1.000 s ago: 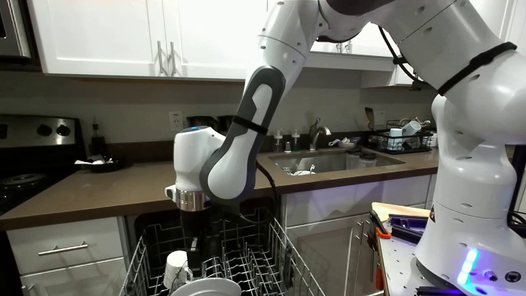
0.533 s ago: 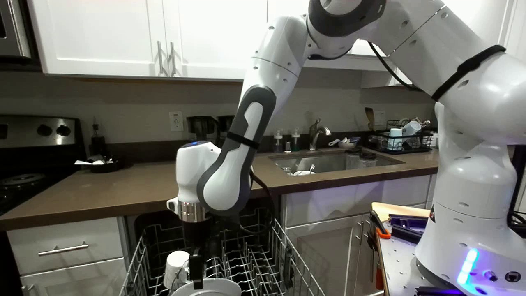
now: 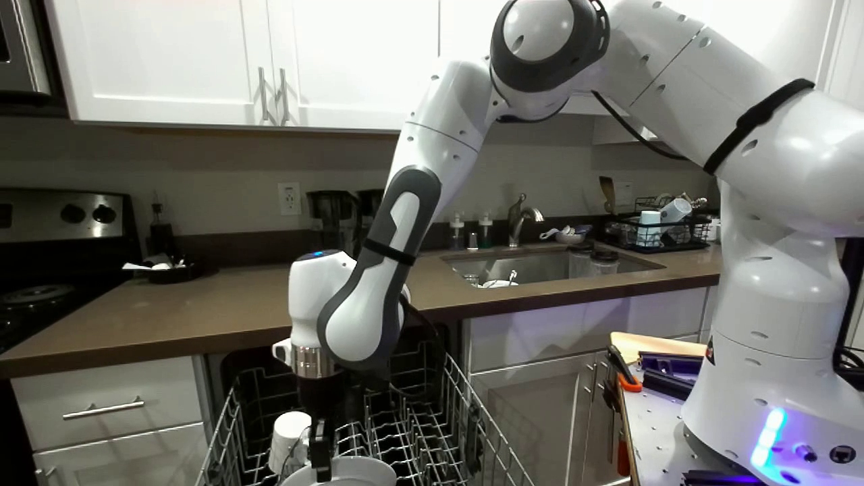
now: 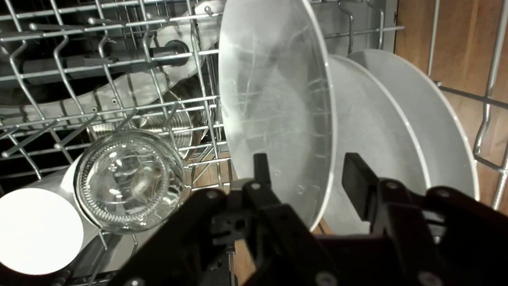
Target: Remove plate from the dish washer
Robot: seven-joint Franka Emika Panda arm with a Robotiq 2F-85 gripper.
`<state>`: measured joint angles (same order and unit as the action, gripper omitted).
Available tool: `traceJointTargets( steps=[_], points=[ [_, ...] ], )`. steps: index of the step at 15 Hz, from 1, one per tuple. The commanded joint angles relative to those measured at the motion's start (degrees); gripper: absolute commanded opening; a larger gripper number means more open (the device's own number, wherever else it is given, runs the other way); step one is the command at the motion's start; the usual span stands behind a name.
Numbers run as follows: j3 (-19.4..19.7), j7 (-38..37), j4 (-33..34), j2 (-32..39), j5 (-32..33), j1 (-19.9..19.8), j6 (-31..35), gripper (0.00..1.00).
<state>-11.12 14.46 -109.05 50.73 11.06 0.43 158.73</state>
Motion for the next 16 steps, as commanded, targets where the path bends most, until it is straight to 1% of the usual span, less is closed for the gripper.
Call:
traceJointTargets(
  steps=[1,2,3,4,5,6,9,10,13,16],
  points=[
    [-2.1,4.1,2.5,2.5,-1.8,-2.3,-0.4,0.49],
    [-2.4,4.5,2.7,2.8,-1.8,-2.6,-0.5,0.25],
    [-2.9,4.9,2.8,3.1,-1.9,-3.1,-0.4,0.24],
    [-3.3,5.2,2.8,3.1,-2.0,-3.5,-0.6,0.2],
    [-3.7,5.2,2.6,2.8,-2.2,-3.8,-1.1,0.12],
    [-3.9,5.0,1.7,1.8,-2.2,-3.9,-1.3,0.09],
    [-5.1,4.9,-0.4,-0.6,-2.6,-4.7,-1.5,0.03],
    [-5.6,5.2,-1.2,-1.6,-2.9,-5.3,-1.7,0.07],
    [-8.0,6.4,-3.0,-3.9,-4.2,-7.7,-2.8,0.07],
    [-8.8,6.4,-4.9,-7.1,-5.8,-8.6,-5.2,0.07]
  ],
)
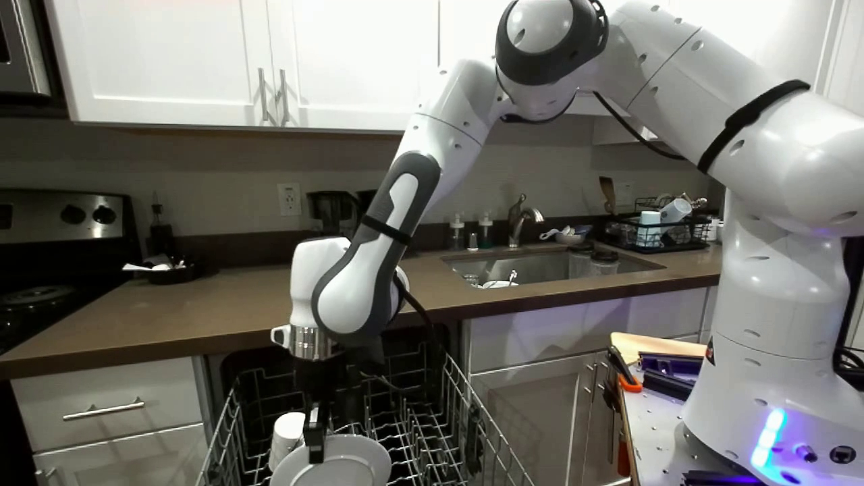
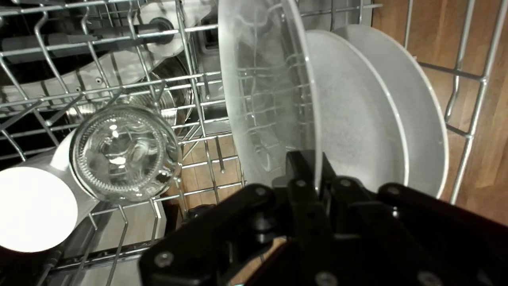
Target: Remove plate from the dish washer
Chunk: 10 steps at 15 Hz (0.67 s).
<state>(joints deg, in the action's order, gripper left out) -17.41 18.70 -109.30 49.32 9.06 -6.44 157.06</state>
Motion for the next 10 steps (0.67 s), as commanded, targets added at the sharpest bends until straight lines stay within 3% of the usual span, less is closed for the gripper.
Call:
traceJointTargets(
  steps=[1,10],
  points=[
    [-2.6,1.9,-5.2,-6.7,-4.3,-1.8,-4.3,0.07],
    [1.7,-3.1,-8.5,-16.4,-4.4,6.7,-10.8,0.07]
  ],
)
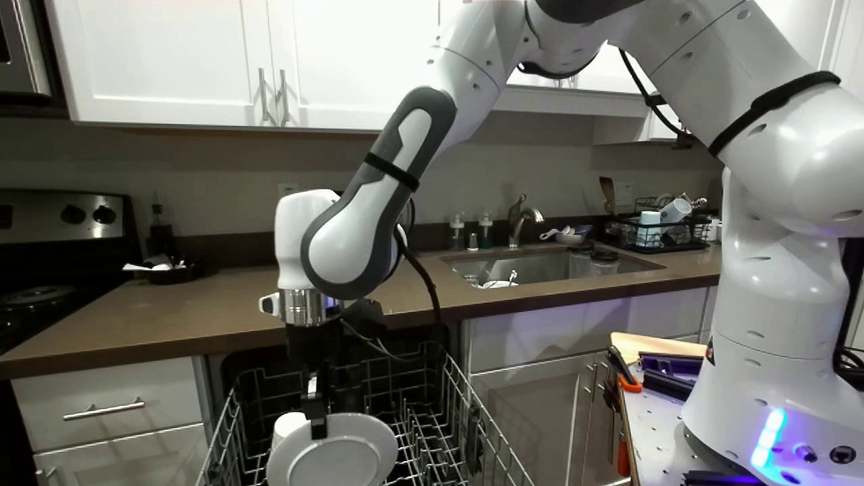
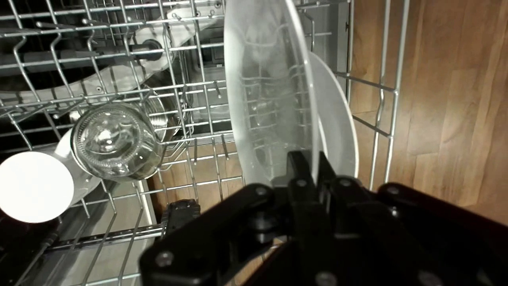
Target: Remove plate from the dish washer
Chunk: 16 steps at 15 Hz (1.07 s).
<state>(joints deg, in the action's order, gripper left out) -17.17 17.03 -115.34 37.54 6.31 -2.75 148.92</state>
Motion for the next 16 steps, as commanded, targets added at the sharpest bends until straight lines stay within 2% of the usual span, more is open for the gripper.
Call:
traceJointTargets(
  steps=[1,3,6,7,8,10,16],
  points=[
    [2.0,-2.3,-2.6,-5.5,-1.5,4.1,-3.3,0.07],
    [4.3,-5.1,-2.7,-6.7,-0.1,7.0,-4.3,0.07],
    [5.6,-5.6,-2.5,-6.8,-0.5,8.6,-5.2,0.07],
    [5.5,-4.8,-2.4,-6.3,-1.1,8.3,-4.7,0.19],
    [5.3,-3.9,-2.3,-5.4,-1.8,7.7,-3.9,0.35],
    [5.5,-3.0,-2.3,-4.0,-1.9,7.0,-2.4,0.45],
    [4.8,0.3,-0.3,1.5,-2.1,4.1,2.5,0.84]
  ],
)
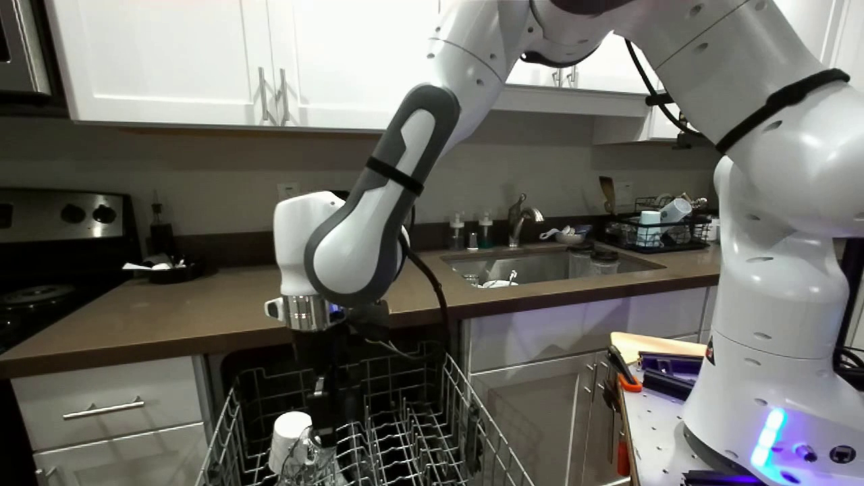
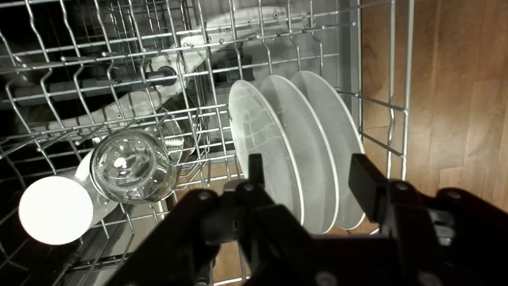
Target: Remove plate from the dish washer
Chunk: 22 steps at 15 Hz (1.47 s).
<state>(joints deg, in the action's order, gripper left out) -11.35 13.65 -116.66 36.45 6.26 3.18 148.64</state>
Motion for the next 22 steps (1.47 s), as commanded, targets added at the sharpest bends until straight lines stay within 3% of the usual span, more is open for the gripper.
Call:
traceJointTargets(
  steps=[1,3,11,12,14,16,22],
  points=[
    [-1.4,4.5,1.5,3.5,-2.1,-2.5,3.9,0.91],
    [-2.1,5.9,2.6,5.4,-1.8,-3.5,5.6,1.0],
    [-4.6,10.5,10.7,12.3,-1.0,-5.1,4.4,1.0],
    [-4.5,10.7,11.8,13.0,-0.8,-4.9,4.0,0.98],
    [-4.7,11.2,14.1,14.6,-0.8,-4.7,2.8,0.73],
    [-5.1,12.0,16.2,16.3,-0.9,-4.8,1.7,0.64],
    [-5.4,13.4,20.9,19.7,-0.9,-4.7,-1.2,0.69]
  ],
)
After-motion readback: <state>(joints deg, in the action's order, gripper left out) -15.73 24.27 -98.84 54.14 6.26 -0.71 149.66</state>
